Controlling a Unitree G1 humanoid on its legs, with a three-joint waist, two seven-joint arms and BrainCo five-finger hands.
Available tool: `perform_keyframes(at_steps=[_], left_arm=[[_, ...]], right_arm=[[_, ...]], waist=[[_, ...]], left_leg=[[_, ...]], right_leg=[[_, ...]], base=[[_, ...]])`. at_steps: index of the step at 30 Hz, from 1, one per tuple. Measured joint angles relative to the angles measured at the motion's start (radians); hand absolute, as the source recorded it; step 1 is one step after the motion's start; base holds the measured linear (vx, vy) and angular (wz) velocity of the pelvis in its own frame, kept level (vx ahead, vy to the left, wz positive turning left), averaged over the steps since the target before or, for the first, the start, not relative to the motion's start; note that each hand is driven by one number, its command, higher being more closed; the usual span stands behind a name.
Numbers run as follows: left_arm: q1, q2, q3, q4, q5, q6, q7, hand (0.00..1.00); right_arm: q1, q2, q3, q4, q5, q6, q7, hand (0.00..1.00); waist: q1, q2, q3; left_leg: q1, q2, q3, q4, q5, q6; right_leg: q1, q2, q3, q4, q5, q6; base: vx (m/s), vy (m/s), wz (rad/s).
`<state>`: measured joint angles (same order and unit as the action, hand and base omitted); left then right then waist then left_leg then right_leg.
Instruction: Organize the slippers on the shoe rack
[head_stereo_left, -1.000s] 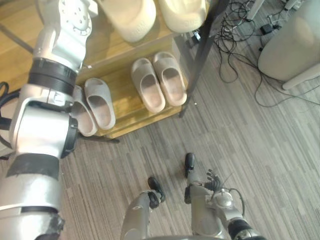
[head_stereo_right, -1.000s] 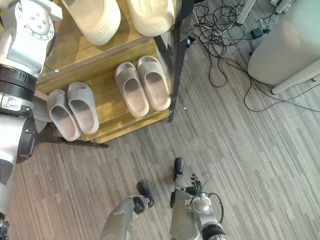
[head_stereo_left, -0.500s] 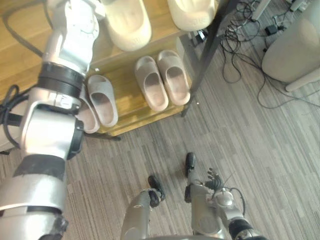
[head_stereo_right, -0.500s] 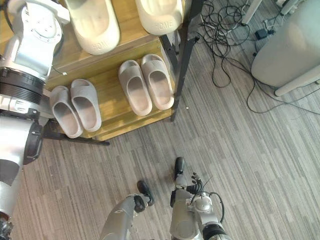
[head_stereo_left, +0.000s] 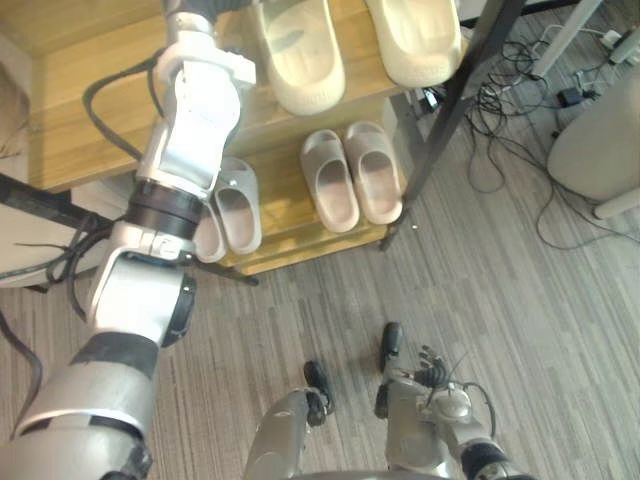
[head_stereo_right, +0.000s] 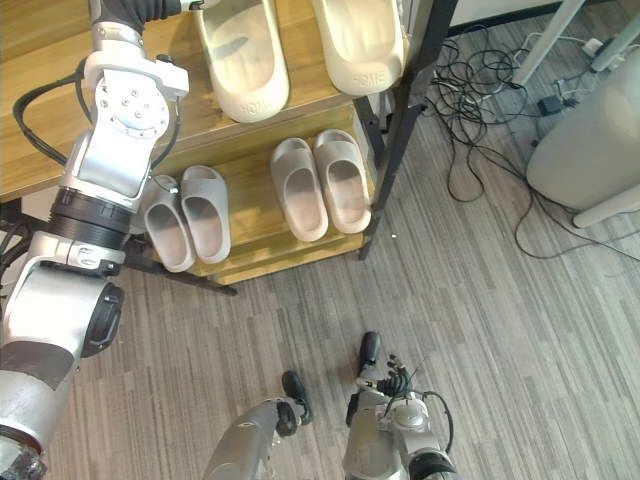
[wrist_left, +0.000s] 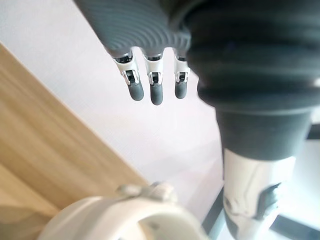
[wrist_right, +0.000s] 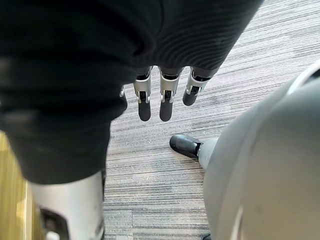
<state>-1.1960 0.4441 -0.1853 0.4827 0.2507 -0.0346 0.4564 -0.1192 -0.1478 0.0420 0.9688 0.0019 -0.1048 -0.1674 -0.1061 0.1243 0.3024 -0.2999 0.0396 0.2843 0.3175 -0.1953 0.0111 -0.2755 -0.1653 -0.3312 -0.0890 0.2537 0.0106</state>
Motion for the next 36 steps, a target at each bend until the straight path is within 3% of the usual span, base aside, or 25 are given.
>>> perform_keyframes(at_steps=[5, 8, 12, 19, 24, 36], left_arm=[[0.06, -0.015, 0.009, -0.039, -0.037, -0.007, -0.001, 0.0], [0.161, -0.045, 0.066, -0.11, -0.086, -0.04, 0.0, 0.0], [0.314, -0.12, 0.127, -0.178, -0.243, -0.069, -0.005, 0.0], [0.547, -0.232, 0.101, -0.299, -0.412, -0.091, -0.033, 0.0], [0.632, -0.262, 0.024, -0.293, -0.435, -0.091, -0.073, 0.0], [0.606, -0.32, -0.075, -0.17, -0.462, -0.089, -0.114, 0.0]], right_arm=[[0.01, -0.005, 0.0, 0.011, 0.0, 0.007, 0.001, 0.0], [0.022, -0.004, 0.0, 0.026, -0.001, 0.014, 0.001, 0.0], [0.045, -0.005, 0.0, 0.029, -0.001, 0.023, 0.002, 0.0], [0.061, 0.008, 0.002, 0.029, -0.001, 0.043, 0.006, 0.0], [0.065, 0.024, 0.012, 0.029, -0.001, 0.051, 0.011, 0.0], [0.073, 0.049, 0.022, 0.029, -0.002, 0.059, 0.011, 0.0]], waist=[[0.005, 0.015, -0.031], [0.009, 0.015, -0.053], [0.032, 0.018, -0.094], [0.061, 0.015, -0.126], [0.063, 0.006, -0.143], [0.049, -0.029, -0.162]], left_leg=[[0.029, -0.006, -0.017, -0.036, 0.018, -0.004], [0.067, -0.012, -0.025, -0.064, 0.025, -0.007], [0.095, -0.02, -0.034, -0.107, 0.041, -0.011], [0.167, -0.032, -0.068, -0.209, 0.097, -0.023], [0.212, -0.033, -0.074, -0.267, 0.119, -0.034], [0.255, -0.029, -0.083, -0.334, 0.152, -0.035]], right_leg=[[0.022, -0.002, -0.022, 0.0, -0.002, 0.002], [0.056, -0.006, -0.035, 0.0, -0.016, 0.011], [0.071, -0.009, -0.044, 0.0, -0.025, 0.011], [0.115, -0.012, -0.082, 0.0, -0.041, 0.015], [0.139, -0.008, -0.099, -0.003, -0.054, 0.017], [0.158, 0.0, -0.12, -0.008, -0.068, 0.026]], base=[[0.01, 0.023, 0.11], [-0.02, 0.025, 0.1], [-0.03, 0.015, 0.09], [0.0, -0.01, 0.15], [-0.02, 0.006, 0.07], [0.0, 0.02, 0.03]])
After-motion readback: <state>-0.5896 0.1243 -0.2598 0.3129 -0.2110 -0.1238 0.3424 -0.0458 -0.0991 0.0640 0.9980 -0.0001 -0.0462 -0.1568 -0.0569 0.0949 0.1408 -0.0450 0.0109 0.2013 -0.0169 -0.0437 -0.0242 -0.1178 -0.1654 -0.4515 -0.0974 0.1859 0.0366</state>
